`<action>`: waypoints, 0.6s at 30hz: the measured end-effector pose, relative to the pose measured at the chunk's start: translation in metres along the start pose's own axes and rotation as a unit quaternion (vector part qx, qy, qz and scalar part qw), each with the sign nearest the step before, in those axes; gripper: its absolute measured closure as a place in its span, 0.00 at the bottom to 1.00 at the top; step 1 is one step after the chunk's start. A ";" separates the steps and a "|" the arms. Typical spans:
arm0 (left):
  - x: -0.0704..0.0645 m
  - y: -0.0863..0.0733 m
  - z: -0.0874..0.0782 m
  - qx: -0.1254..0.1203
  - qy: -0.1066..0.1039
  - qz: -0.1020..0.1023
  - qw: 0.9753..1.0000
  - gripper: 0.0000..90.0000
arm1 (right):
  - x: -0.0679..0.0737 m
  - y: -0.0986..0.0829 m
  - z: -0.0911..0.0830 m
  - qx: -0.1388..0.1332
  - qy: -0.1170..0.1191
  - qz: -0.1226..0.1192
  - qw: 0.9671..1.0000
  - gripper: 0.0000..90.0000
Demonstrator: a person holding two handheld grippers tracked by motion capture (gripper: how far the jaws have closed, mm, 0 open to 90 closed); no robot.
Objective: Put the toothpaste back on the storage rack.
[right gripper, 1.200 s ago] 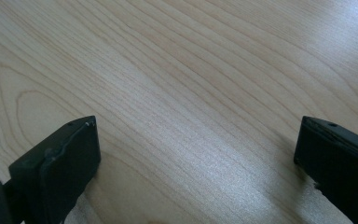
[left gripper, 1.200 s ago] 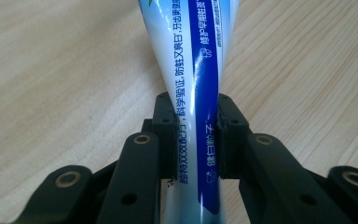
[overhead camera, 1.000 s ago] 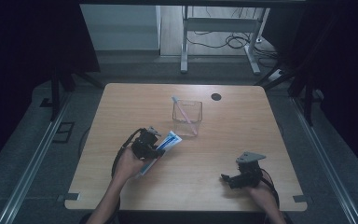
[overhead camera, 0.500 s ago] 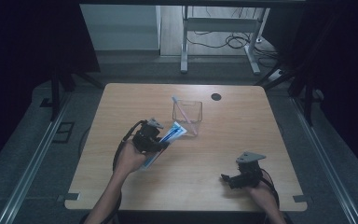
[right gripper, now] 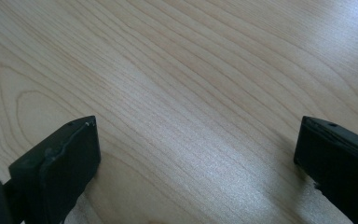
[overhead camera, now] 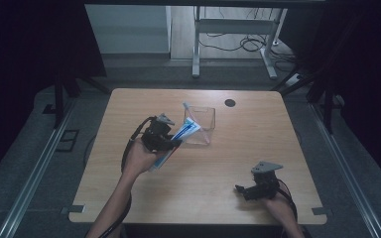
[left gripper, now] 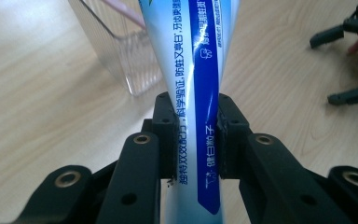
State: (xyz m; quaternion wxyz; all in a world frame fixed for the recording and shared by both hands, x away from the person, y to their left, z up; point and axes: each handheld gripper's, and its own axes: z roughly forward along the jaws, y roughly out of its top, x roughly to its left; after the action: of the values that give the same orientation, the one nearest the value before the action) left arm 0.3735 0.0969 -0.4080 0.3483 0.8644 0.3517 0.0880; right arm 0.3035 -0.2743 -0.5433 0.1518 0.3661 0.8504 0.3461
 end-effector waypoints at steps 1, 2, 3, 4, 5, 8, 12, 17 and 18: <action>0.000 0.002 -0.001 -0.003 0.001 0.001 1.000 0.82 | 0.000 0.000 0.000 0.000 0.000 0.000 1.000 0.00; 0.001 0.004 -0.001 -0.006 0.002 -0.001 1.000 0.82 | 0.000 0.000 0.000 0.000 0.000 0.000 1.000 0.00; 0.001 0.006 -0.001 -0.008 0.002 -0.003 1.000 0.82 | 0.000 0.000 0.000 0.000 0.000 0.000 1.000 0.00; 0.001 0.008 -0.002 -0.010 0.003 -0.002 1.000 0.82 | 0.000 0.000 0.000 0.000 0.000 0.000 1.000 0.00; 0.001 0.010 -0.002 -0.010 0.005 0.000 1.000 0.82 | 0.000 0.000 0.000 0.000 0.000 0.000 1.000 0.00; 0.002 0.017 -0.003 -0.015 0.007 0.000 1.000 0.82 | 0.000 0.000 0.000 0.000 0.000 0.001 1.000 0.00; 0.004 0.025 -0.004 -0.023 0.006 0.001 1.000 0.82 | 0.000 0.000 0.000 0.000 0.000 0.000 1.000 0.00; 0.007 0.035 -0.003 -0.031 0.006 0.002 0.999 0.82 | 0.000 0.000 0.000 0.001 0.001 0.003 1.000 0.00; 0.008 0.038 -0.003 -0.032 0.007 0.002 0.999 0.82 | 0.000 0.000 0.000 0.000 0.001 0.001 1.000 0.00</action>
State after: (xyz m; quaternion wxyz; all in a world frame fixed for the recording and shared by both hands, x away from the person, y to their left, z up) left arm 0.3986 0.0844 -0.3819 0.3729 0.8530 0.3497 0.1053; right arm 0.3034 -0.2741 -0.5434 0.1509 0.3670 0.8500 0.3466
